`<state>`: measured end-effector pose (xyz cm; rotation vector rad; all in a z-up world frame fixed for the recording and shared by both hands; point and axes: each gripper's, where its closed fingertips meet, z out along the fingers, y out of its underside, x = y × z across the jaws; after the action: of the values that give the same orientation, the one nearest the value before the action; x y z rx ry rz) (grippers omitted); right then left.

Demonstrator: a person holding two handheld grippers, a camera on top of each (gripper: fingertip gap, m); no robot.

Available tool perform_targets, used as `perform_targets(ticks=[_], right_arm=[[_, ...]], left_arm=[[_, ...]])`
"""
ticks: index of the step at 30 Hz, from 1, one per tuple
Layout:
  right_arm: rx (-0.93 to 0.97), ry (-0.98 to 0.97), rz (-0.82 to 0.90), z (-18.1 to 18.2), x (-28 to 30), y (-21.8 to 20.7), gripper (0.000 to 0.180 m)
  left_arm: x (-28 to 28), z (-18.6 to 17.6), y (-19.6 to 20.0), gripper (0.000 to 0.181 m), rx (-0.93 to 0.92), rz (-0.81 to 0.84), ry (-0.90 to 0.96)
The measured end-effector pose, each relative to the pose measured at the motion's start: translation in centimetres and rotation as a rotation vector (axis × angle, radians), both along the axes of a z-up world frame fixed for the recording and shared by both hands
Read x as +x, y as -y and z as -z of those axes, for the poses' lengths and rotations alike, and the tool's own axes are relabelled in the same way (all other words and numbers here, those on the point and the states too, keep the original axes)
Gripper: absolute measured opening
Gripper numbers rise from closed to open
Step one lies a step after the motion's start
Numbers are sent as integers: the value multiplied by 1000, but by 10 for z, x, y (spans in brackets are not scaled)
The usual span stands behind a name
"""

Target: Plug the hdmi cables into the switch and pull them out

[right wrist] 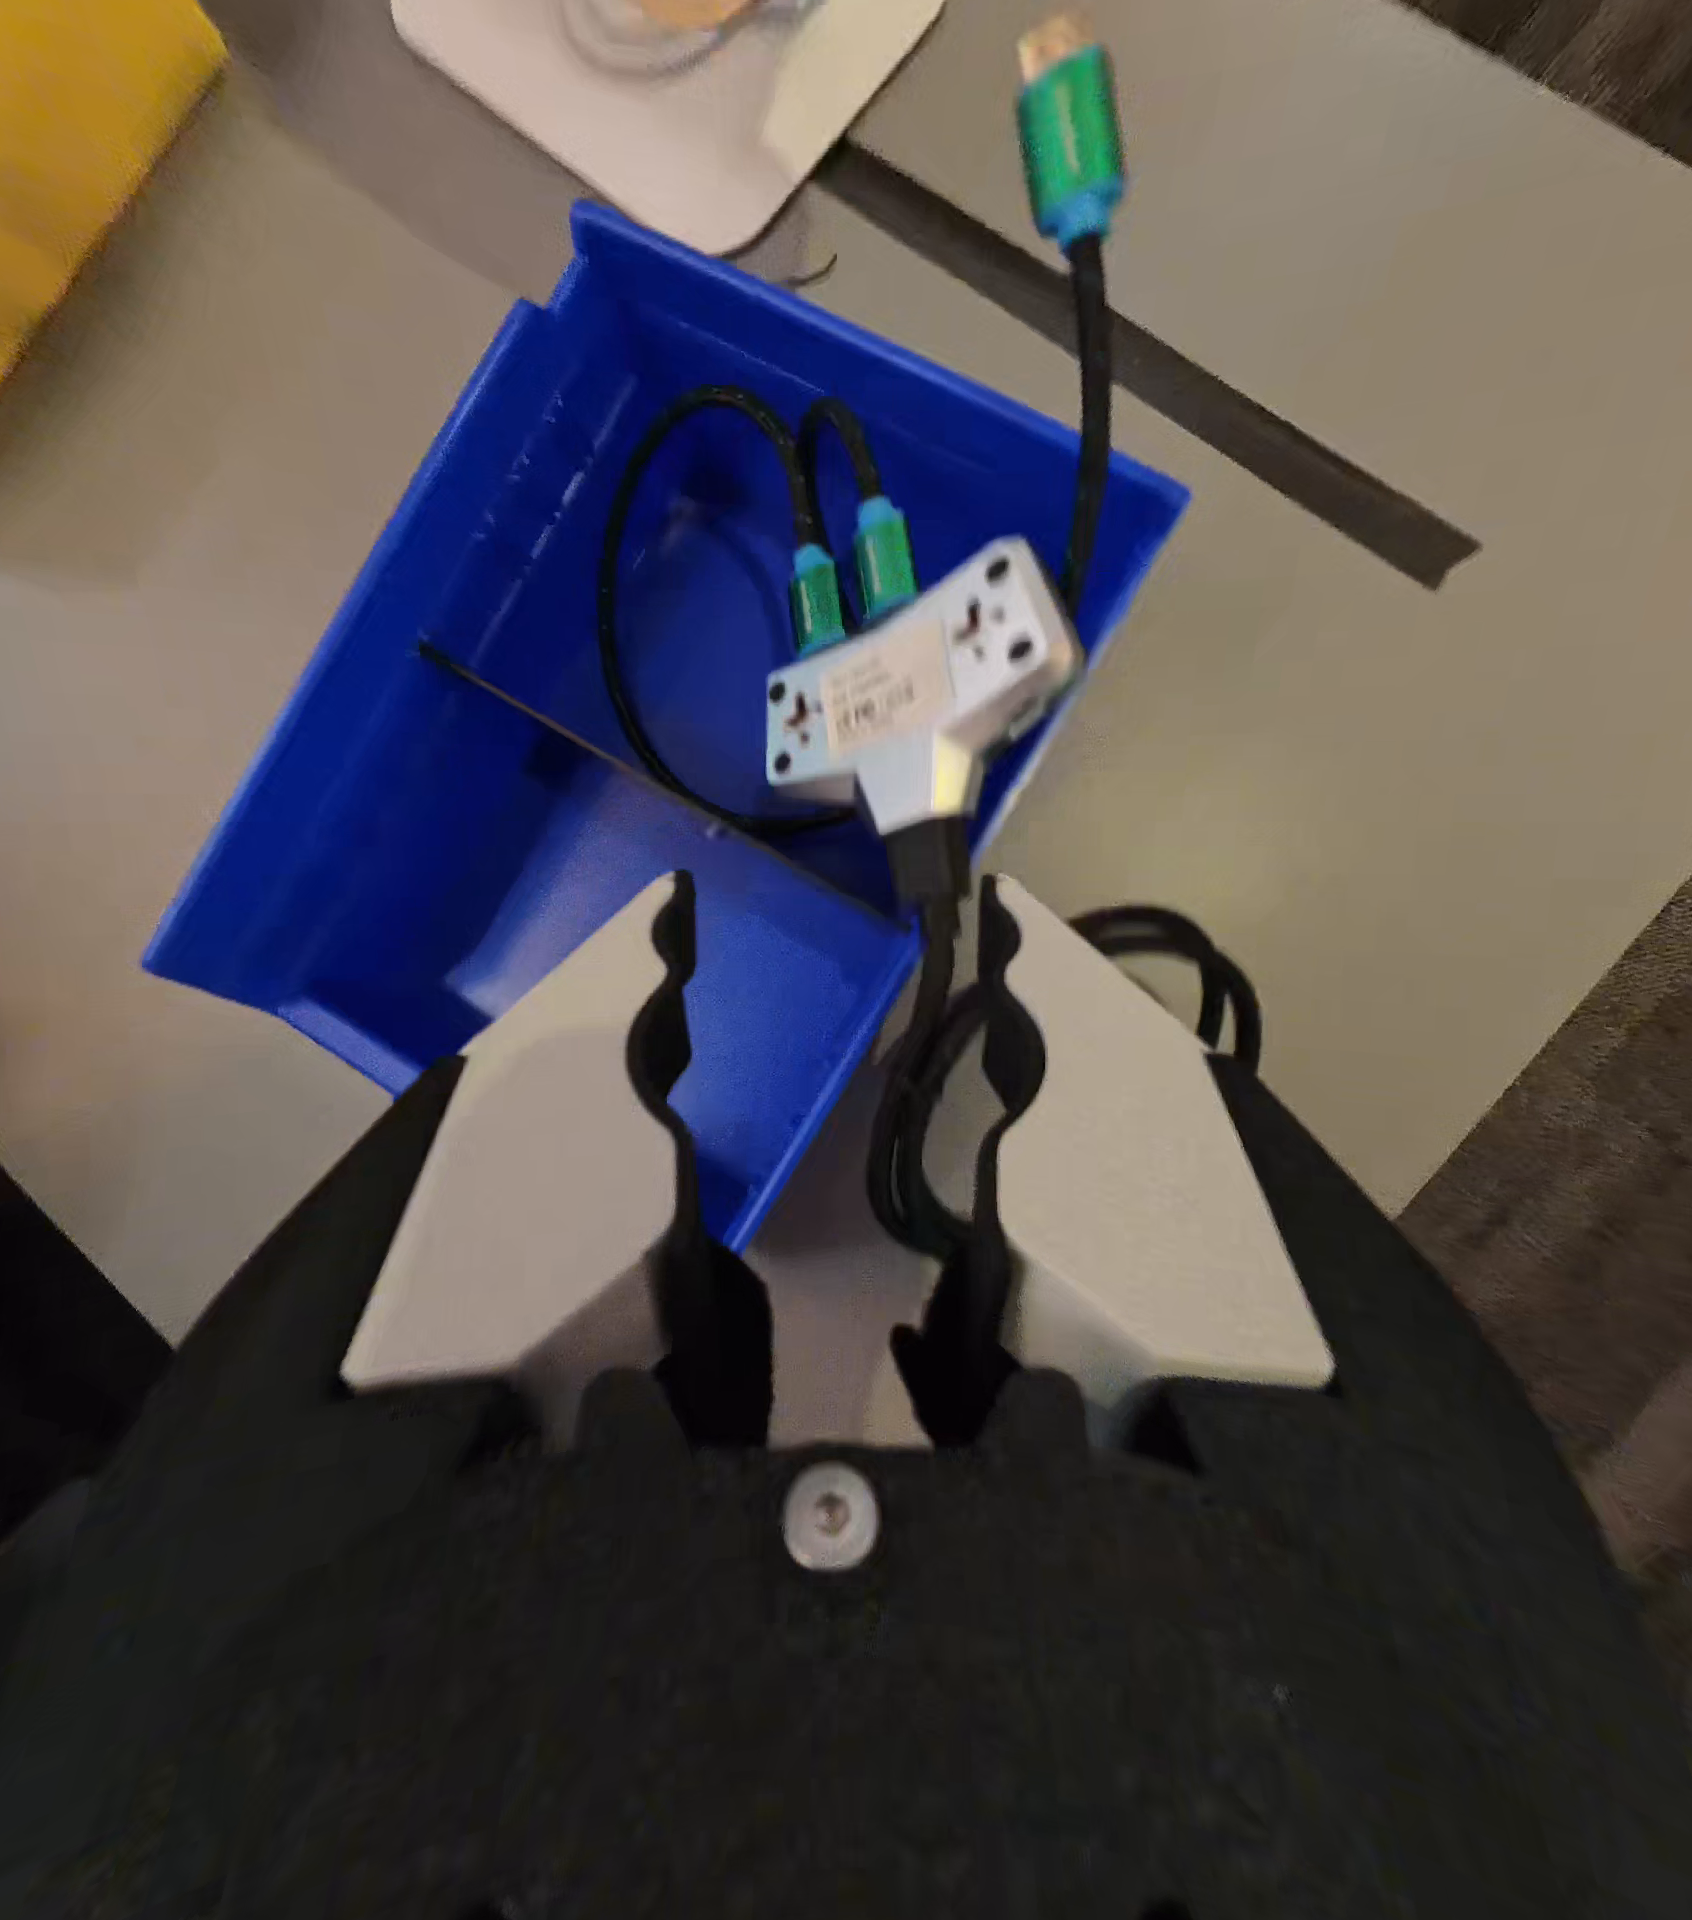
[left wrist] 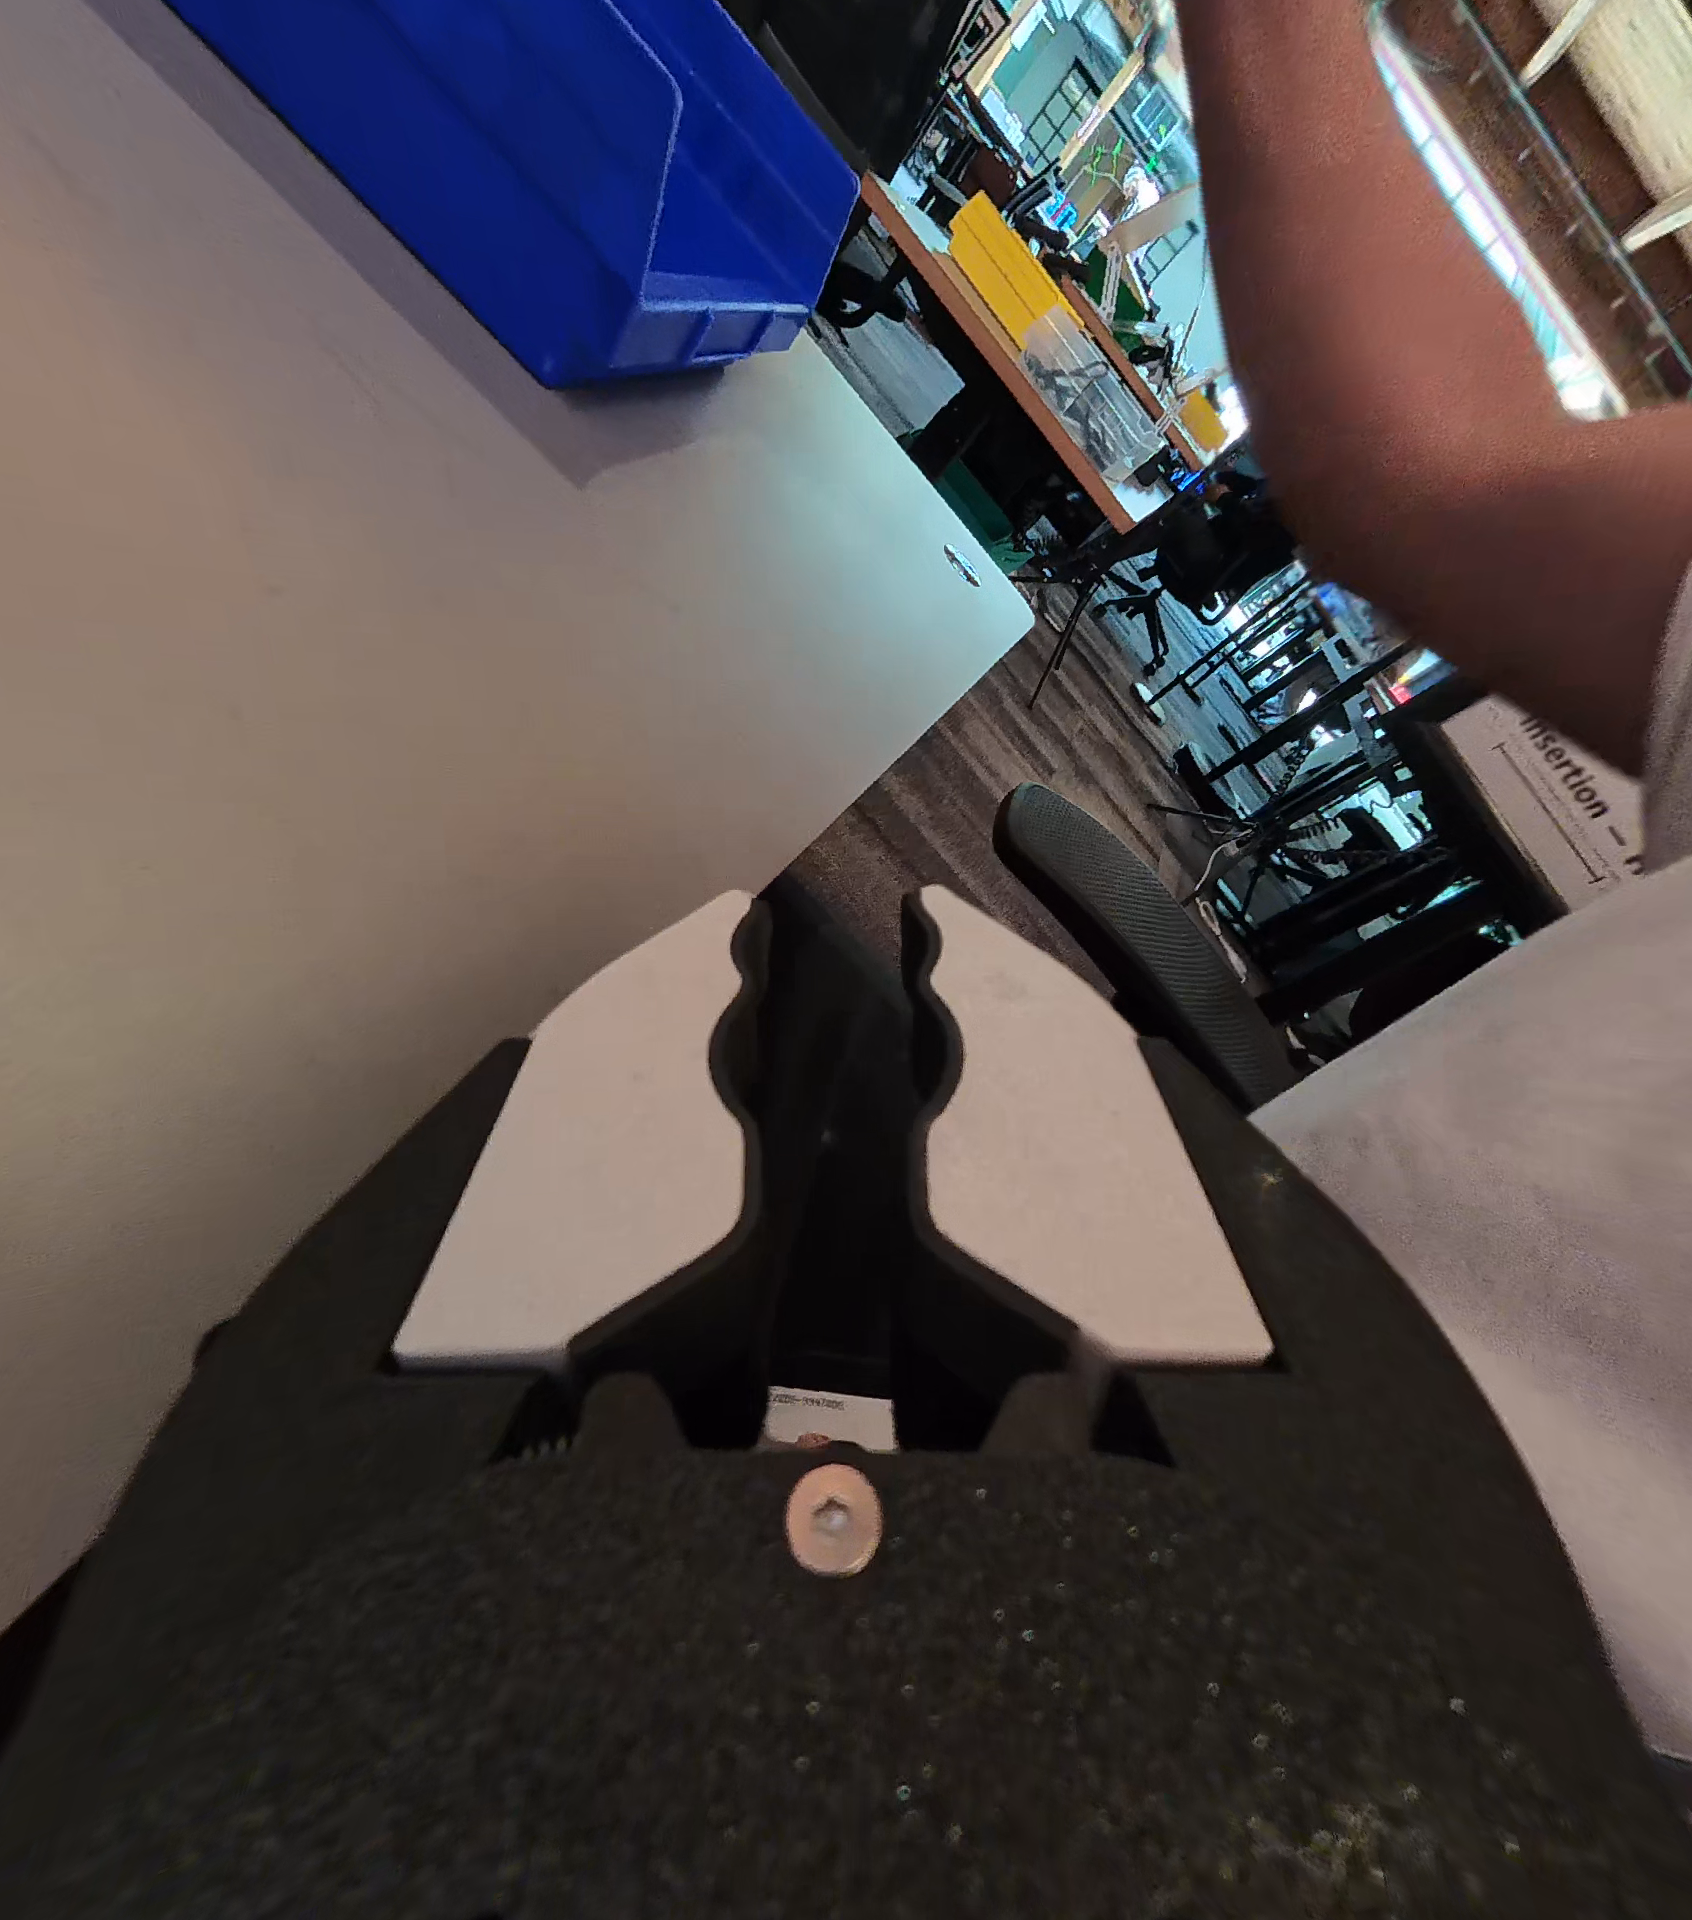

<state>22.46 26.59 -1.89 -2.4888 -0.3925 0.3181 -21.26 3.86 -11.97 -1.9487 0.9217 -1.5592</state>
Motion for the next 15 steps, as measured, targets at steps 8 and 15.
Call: perform_targets(ticks=[8,15], right_arm=[[-37,-267,109,108,23,54,46],[-30,-568,40,40,15,53,13]], left_arm=[[12,2,5,24,-28,45,4],[18,4,6,24,-12,61,-13]])
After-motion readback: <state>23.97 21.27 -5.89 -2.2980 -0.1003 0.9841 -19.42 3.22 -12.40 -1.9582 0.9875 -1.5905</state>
